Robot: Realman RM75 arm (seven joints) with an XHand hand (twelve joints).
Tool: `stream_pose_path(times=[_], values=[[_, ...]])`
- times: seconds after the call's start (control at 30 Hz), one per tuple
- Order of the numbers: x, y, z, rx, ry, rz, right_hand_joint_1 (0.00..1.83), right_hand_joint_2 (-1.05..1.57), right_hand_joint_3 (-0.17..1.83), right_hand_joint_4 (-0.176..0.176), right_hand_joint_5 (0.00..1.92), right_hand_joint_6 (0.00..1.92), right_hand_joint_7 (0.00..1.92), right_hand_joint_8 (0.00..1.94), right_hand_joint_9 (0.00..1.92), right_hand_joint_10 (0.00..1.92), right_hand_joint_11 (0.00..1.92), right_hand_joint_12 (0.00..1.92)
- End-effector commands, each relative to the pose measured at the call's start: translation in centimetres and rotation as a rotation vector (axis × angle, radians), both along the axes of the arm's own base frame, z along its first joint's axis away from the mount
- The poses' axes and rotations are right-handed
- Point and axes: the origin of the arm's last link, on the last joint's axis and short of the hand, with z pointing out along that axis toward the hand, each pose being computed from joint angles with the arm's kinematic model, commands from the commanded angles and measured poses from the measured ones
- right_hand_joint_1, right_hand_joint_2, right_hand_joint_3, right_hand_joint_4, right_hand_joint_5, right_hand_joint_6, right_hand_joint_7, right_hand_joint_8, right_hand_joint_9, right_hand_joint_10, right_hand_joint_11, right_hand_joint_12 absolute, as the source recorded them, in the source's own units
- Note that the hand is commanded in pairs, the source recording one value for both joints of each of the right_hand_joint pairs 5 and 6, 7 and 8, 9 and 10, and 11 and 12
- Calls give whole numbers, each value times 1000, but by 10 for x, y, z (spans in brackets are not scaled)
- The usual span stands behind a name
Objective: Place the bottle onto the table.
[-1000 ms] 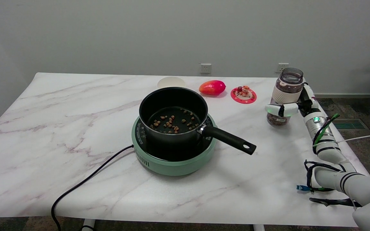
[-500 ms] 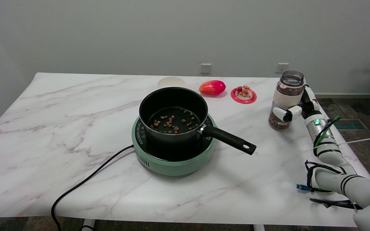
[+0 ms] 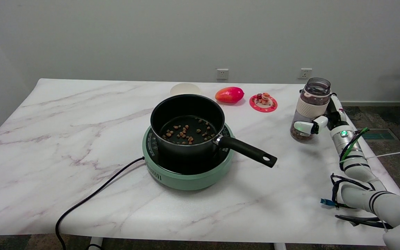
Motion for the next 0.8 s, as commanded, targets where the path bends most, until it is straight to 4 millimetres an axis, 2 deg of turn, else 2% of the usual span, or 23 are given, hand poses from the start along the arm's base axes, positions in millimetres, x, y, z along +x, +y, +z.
stream_pose_path(times=[0.03, 0.8], values=[[-2, 6, 1, -7, -1, 6, 1319, -676, 1168, 0, 647, 647, 1131, 1131, 822, 822, 575, 575], [0, 34, 19, -39, 29, 11, 1306, -732, 1093, 0, 511, 511, 1034, 1034, 737, 737, 574, 574]])
